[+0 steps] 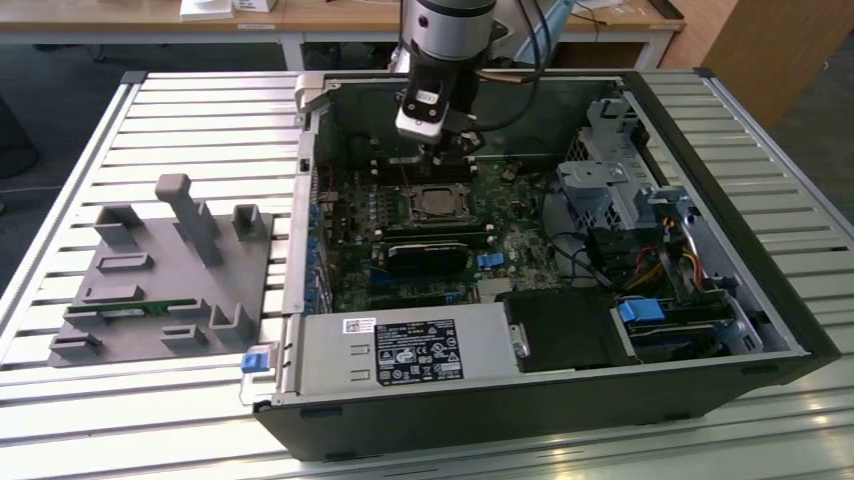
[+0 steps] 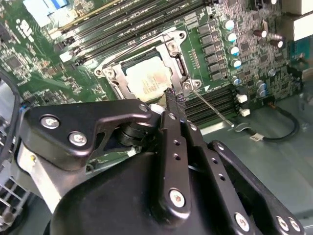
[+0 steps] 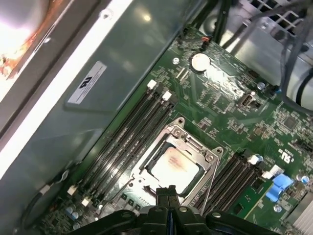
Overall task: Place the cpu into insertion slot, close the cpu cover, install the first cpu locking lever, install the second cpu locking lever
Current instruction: 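Install the first cpu locking lever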
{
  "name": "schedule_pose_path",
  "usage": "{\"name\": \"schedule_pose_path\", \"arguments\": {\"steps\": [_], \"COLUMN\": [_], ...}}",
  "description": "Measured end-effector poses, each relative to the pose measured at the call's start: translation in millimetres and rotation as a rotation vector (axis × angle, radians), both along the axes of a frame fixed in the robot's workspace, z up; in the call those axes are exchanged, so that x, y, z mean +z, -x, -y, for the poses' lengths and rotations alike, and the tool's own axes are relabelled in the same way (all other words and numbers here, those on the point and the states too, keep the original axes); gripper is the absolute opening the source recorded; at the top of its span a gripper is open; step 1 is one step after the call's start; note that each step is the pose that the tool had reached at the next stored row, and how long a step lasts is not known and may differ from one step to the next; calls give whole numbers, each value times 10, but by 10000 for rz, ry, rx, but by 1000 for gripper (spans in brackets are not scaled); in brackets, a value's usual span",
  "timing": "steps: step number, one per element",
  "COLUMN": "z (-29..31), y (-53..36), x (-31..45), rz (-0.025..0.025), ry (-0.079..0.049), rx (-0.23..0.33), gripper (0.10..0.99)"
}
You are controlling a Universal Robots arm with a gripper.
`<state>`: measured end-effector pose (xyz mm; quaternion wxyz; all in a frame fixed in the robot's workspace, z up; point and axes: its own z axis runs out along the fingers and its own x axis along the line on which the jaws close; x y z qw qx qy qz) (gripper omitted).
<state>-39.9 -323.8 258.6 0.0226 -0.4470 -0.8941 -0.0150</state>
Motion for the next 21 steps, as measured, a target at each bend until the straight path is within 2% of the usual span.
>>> {"name": "schedule_pose_path", "arguments": {"steps": [9, 21], "z": [0, 0], "y": [0, 0], "x": [-2, -2], "rz": [0, 0], "ry": [1, 1], "rx": [1549, 2659], "gripper": [106, 106]}}
